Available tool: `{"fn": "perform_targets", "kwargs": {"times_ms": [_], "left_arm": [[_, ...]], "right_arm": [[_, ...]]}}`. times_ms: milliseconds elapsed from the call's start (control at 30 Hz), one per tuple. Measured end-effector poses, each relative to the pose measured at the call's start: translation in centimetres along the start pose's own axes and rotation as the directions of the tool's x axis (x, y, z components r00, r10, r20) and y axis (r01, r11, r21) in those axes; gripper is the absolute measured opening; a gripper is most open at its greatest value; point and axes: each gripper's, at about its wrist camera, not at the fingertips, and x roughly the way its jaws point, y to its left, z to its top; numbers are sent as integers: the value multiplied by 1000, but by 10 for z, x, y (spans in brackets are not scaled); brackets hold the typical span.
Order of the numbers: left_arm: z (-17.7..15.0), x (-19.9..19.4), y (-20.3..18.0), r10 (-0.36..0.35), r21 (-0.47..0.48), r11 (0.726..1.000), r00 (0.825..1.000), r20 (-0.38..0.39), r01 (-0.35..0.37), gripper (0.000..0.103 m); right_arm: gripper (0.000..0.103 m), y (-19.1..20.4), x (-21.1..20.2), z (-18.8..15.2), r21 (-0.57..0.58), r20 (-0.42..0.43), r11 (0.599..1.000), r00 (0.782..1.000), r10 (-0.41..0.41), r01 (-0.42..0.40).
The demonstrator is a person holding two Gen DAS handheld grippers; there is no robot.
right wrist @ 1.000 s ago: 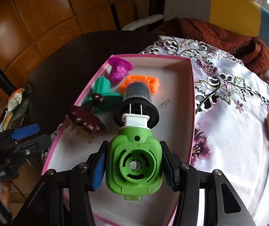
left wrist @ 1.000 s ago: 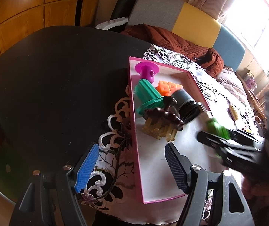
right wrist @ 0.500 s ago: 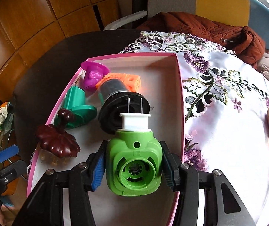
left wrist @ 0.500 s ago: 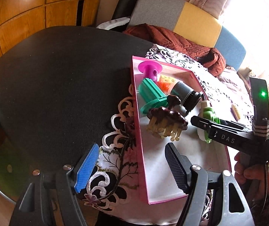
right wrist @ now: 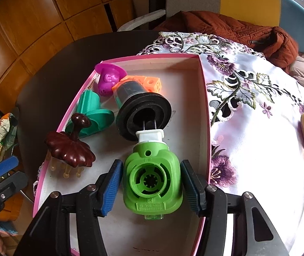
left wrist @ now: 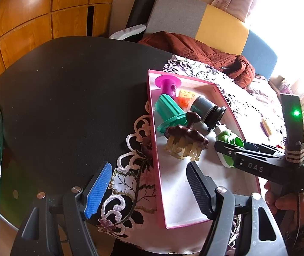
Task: Organize rigid objects
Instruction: 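Carry the green plug device into the tray and open the right gripper, then move both tools back toward the remaining toys on the cloth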
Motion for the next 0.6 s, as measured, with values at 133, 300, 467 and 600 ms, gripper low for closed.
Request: {"fn": "perform_targets", "kwargs": {"times_ms": [133,300,467,600], "left_arm": [[-1,-2,0,3,2,1000,1000,4,-3,73],[-1,-4,-1,5,4,1000,1000,7,-5,73],[-1,-5,-2,7,11,1000,1000,9,-7,73],[0,-6,-3,7,16,1000,1000,10,-7,73]], "right_arm": [[59,3,0,-2,-8,3,1000,1000,-12,12],[65,4,-5,-3,-12,14,1000,1000,-3,3],[77,8,-13,-4,-34,51,998,998,-47,49],[77,3,-18,-3,-18,61,999,998,-33,34]]}}
